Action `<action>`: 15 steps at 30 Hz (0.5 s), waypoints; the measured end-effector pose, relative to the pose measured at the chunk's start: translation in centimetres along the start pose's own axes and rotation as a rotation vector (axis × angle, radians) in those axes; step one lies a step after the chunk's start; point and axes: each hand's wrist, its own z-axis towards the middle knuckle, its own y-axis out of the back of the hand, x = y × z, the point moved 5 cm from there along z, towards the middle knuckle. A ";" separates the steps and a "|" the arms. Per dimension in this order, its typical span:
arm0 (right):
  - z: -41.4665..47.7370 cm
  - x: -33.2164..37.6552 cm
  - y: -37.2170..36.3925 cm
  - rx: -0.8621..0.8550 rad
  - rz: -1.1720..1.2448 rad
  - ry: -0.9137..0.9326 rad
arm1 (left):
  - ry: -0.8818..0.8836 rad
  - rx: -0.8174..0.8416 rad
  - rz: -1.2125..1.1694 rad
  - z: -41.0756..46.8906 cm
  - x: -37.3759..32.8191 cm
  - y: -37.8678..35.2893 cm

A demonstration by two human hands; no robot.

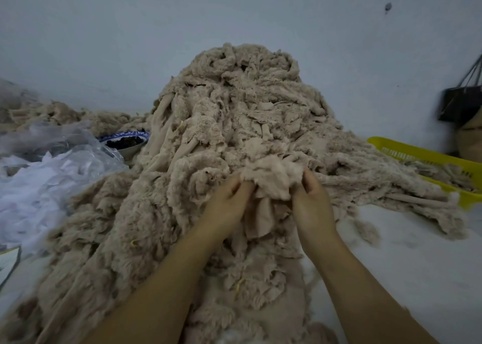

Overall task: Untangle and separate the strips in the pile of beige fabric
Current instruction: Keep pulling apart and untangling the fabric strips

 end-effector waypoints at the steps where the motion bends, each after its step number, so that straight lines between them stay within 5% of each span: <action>1: 0.0 -0.6 -0.1 0.010 -0.004 -0.039 | -0.015 0.071 0.046 -0.3 0.1 -0.8; 4: -0.2 -1.1 -0.4 0.002 0.034 -0.176 | -0.049 0.162 0.102 -0.5 0.6 -1.7; 11: -1.0 -0.2 -1.6 0.191 -0.174 -0.010 | -0.058 -0.104 0.127 -0.2 -0.3 1.1; 15: -0.8 -1.6 -2.1 0.183 -0.293 -0.114 | -0.209 0.019 0.422 -0.2 -0.8 -0.2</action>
